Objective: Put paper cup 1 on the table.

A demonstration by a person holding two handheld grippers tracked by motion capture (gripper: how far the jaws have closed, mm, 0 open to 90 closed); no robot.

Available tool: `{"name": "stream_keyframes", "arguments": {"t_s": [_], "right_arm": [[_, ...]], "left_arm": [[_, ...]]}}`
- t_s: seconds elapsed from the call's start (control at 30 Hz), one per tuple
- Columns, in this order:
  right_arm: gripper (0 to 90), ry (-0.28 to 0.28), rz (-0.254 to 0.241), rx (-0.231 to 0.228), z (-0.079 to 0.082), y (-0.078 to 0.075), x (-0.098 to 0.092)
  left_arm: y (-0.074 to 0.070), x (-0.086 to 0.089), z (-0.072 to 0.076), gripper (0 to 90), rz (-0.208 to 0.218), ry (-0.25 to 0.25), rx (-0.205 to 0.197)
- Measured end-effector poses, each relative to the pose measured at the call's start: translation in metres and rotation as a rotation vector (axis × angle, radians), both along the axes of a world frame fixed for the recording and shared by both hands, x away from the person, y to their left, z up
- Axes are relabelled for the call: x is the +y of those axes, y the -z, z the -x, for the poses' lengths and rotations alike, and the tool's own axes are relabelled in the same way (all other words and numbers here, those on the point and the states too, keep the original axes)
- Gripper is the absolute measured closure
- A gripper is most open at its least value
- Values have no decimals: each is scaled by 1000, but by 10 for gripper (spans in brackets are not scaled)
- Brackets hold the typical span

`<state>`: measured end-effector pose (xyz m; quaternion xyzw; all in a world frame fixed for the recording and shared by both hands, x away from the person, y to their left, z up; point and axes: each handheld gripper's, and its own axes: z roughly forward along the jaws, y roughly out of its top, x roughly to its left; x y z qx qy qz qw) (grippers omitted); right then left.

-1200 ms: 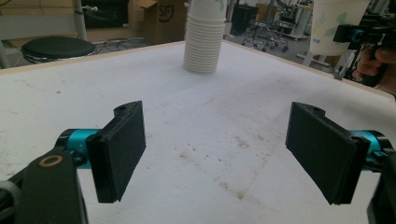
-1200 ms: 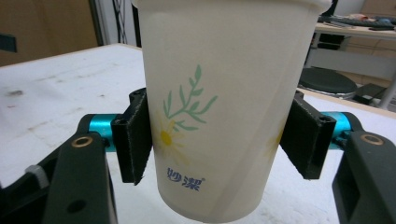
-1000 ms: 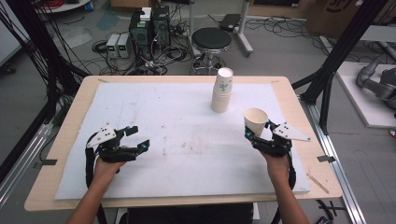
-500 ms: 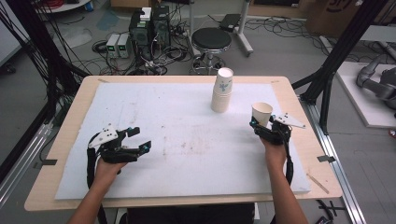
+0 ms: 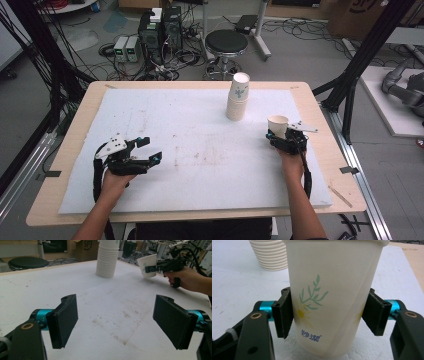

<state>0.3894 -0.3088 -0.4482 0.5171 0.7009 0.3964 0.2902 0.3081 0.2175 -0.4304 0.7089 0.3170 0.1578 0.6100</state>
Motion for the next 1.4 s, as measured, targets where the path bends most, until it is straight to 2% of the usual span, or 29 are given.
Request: {"name": "stream_keyframes", "arguments": {"t_s": [0.1,0.3,0.47,0.53,0.6,0.7,0.77,0.87,1.13,1.27,1.4], "right_arm": [[339,-11,31,25,1,0,0],[343,-35,63,59,11,-2,-5],[342,-51,93,74,18,-1,-7],[337,-56,87,79,18,0,-9],[318,-56,59,89,19,1,-12],[201,-31,31,92,20,1,-14],[200,-34,-1,104,22,1,-17],[200,-36,-15,127,29,-1,-20],[199,-56,-18,86,59,-16,-23],[200,-95,-27,49,72,-25,-21],[200,-142,-74,4,82,-37,-15]], "left_arm": [[0,0,0,201,-6,3,2],[0,1,0,201,1,3,4],[0,1,0,201,1,-2,3],[0,1,0,204,-2,-4,4],[0,0,0,204,0,-3,10],[1,0,0,204,-3,-2,11],[1,1,-1,204,-4,-3,13],[0,1,0,203,-3,-6,10],[-2,5,2,198,6,-22,-7],[-5,9,3,173,22,-76,-21],[-8,16,4,160,35,-110,-40]]}}
